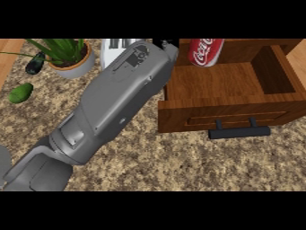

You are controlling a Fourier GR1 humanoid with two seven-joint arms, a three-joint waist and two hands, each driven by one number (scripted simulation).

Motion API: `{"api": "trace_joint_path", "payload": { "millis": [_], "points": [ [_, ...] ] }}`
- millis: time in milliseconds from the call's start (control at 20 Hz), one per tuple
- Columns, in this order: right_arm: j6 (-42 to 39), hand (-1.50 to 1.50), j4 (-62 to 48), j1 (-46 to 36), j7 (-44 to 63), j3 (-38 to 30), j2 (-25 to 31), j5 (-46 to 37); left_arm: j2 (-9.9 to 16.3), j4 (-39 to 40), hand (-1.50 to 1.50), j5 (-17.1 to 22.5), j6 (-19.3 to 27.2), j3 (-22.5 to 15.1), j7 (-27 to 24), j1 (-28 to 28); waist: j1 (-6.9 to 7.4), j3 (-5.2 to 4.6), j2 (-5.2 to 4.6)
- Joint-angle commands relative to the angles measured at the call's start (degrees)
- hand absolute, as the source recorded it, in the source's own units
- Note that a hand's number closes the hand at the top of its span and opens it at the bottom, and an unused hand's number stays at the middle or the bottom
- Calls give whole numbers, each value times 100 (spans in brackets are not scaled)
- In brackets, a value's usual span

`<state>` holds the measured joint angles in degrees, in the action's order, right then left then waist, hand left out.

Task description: Pick up the can, place it into the drawer and close the drawer

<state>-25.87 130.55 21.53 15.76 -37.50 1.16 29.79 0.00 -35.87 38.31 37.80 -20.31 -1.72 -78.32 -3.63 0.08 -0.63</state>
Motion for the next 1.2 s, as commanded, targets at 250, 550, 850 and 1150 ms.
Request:
{"api": "trace_joint_path", "payload": {
  "millis": [250, 550, 850, 1150],
  "points": [
    [-41, -150, 157, 30, 100, 12, -46, 140, 0, 445, 150, 807, 249, -792, -215, -57, -131, 4, -16],
    [184, -150, 122, -213, 300, 27, 61, 74, 0, 631, -150, 1036, 451, -1172, -226, -155, -72, 2, -17],
    [139, -150, 130, -248, 278, 44, 67, -56, 0, 963, -150, 1318, 590, -1292, -410, -211, -136, 4, -43],
    [262, -150, 287, -335, 328, 170, -42, -114, 0, 880, -150, 1609, 755, -1469, -753, -65, -154, 2, -50]
  ]
}}
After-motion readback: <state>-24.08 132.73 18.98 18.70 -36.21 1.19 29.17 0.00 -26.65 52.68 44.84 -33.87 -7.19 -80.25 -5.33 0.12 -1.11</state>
